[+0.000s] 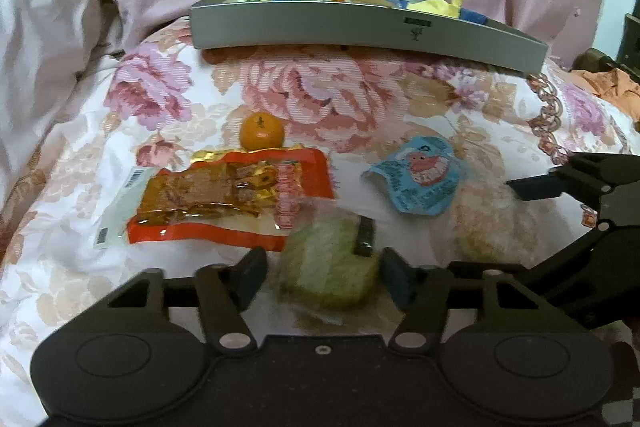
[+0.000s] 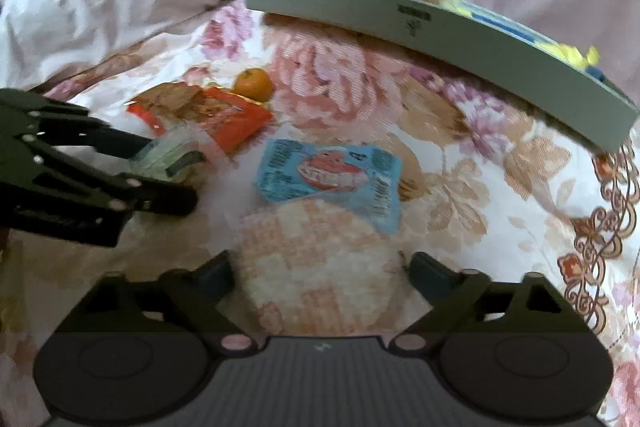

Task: Organize snacks
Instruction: 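Grasp the green cake with the left gripper while the right grasps the rice cake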

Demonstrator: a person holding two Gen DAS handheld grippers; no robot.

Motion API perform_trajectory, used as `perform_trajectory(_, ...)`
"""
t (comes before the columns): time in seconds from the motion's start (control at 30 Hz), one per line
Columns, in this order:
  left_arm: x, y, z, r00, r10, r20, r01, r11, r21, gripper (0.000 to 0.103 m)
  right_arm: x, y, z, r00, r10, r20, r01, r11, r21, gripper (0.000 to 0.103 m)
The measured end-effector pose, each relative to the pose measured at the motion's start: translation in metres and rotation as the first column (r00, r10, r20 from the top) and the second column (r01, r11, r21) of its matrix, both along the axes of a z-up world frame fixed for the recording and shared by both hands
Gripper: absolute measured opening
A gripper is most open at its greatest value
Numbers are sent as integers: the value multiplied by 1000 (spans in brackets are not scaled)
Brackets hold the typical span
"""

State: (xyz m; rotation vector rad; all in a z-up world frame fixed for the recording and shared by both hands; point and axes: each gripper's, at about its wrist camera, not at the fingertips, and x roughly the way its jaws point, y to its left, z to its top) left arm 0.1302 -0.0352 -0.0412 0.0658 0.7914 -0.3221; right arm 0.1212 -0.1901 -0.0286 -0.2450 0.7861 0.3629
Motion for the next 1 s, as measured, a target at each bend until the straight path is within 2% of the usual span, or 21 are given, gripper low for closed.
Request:
perform_trajectory(0.27,0,-2,-2,1000,-5,-10,5,1000,10,54,-6,10,0,998,43,43,-42,999,-32,79)
perform_trajectory(0.43,-1,-2,-3,1000,-6,-9,6,1000,14,53,-10,17,-1,996,52,77,-47,997,-58,77)
perform_trajectory(0.6,-4,-4,-2,1000,-12,9,12,1000,27,51,-17,26,2,987,76,144,-58,991,-124,76)
perform_trajectory(0.77,-6,-3,2,999,18,51,-19,1000,14,51,-25,34,7,963,87,256,-30,976,-216,77)
perform_trajectory(0.9,-10,-2,9,994,34,101,-34,999,-8,51,-26,31,13,944,49,327,24,976,-215,77)
perform_trajectory(1.0,-14,-1,14,988,48,145,-45,999,-26,51,-31,26,24,912,20,410,56,983,-173,77)
